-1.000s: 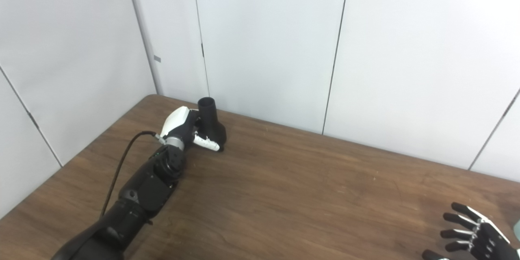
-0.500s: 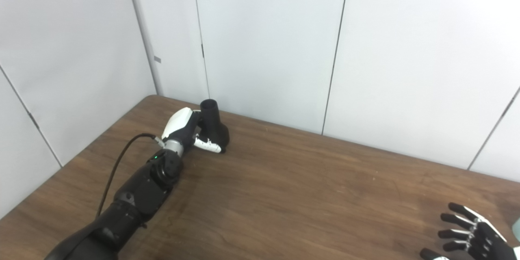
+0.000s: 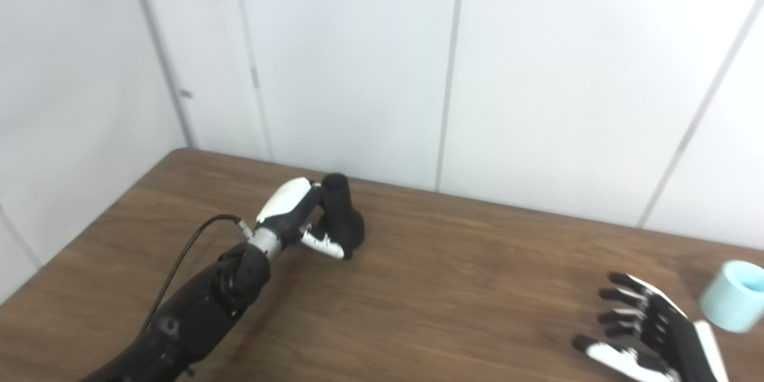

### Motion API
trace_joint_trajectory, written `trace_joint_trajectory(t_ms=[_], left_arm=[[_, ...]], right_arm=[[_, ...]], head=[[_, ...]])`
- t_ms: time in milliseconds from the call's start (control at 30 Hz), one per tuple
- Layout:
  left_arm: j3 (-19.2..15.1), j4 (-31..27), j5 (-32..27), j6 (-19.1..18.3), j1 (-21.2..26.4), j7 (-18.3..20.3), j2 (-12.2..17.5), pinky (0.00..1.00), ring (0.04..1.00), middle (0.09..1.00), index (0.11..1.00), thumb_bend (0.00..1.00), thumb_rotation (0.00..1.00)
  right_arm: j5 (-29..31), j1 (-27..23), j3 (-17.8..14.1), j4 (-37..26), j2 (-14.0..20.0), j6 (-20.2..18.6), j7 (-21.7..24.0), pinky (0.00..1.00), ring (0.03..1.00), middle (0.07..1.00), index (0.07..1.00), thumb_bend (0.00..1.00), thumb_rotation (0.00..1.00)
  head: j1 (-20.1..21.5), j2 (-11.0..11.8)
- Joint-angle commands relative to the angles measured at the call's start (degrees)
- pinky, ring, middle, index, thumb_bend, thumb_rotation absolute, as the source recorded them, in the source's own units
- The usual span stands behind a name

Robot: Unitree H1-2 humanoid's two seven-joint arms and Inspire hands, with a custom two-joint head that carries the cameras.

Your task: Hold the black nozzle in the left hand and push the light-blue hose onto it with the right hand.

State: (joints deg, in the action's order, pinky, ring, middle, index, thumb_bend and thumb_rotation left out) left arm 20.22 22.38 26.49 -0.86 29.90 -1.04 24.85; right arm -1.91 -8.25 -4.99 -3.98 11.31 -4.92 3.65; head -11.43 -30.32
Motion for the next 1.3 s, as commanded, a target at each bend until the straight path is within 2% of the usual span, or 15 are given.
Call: trace_joint_trajectory(t_ms=[0, 100, 267, 367, 667, 1033, 1067, 1267], left_arm=[[3.8, -1.8, 0.7, 1.8, -2.6, 5.9, -2.5, 1.0, 0.647, 0.488, 0.483, 0.53, 0.0], [6.2, -5.4, 0.6, 3.0, -3.4, 8.5, -3.5, 1.0, 0.638, 0.505, 0.473, 0.52, 0.0], [8.0, -7.1, -0.4, 5.0, -3.9, 10.6, -4.8, 1.0, 0.63, 0.506, 0.473, 0.52, 0.0], [8.8, -7.0, -0.4, 6.0, -4.5, 10.5, -6.9, 1.0, 0.625, 0.501, 0.477, 0.52, 0.0], [10.3, -5.3, 3.0, 5.6, -4.5, 9.6, -10.6, 1.0, 0.614, 0.5, 0.476, 0.52, 0.0], [11.9, -2.0, 6.0, 6.9, -4.1, 8.5, -10.7, 1.0, 0.607, 0.486, 0.485, 0.53, 0.0], [12.0, -1.7, 6.1, 6.9, -3.9, 8.5, -10.8, 1.0, 0.606, 0.485, 0.485, 0.53, 0.0], [12.8, -0.1, 6.4, 7.5, -3.7, 7.8, -10.9, 1.0, 0.604, 0.478, 0.491, 0.53, 0.0]], right_arm=[[0.0, -1.5, -0.2, -1.6, 0.1, 0.4, -0.7, 0.49, 0.549, 0.683, 0.742, 0.71, 0.04], [0.3, -1.6, 0.1, -1.4, -1.0, 2.7, -0.8, 0.48, 0.542, 0.68, 0.742, 0.7, 0.02], [-2.7, -1.8, 1.4, -2.2, -1.5, 3.3, -2.0, 0.46, 0.531, 0.674, 0.746, 0.67, 0.0], [-3.8, -1.8, 1.9, -3.4, -2.6, 2.7, -2.8, 0.45, 0.528, 0.674, 0.745, 0.66, 0.0], [-5.0, -1.7, 2.4, -5.1, -3.9, 1.4, -3.5, 0.43, 0.526, 0.671, 0.744, 0.66, 0.01], [-5.8, -2.0, 2.7, -7.4, -4.0, 1.0, -3.2, 0.42, 0.531, 0.667, 0.74, 0.64, 0.11], [-5.9, -2.1, 2.8, -7.9, -3.8, 1.0, -3.1, 0.43, 0.532, 0.666, 0.74, 0.64, 0.11], [-7.4, -3.2, 1.8, -14.0, 0.0, -2.0, -1.4, 0.43, 0.541, 0.666, 0.743, 0.64, 0.14]], head=[[0.0, -0.1], [2.7, -0.5], [4.9, -1.0], [7.7, -1.2], [10.8, -2.0], [12.4, -2.1], [14.5, -1.9], [17.6, -1.2]])
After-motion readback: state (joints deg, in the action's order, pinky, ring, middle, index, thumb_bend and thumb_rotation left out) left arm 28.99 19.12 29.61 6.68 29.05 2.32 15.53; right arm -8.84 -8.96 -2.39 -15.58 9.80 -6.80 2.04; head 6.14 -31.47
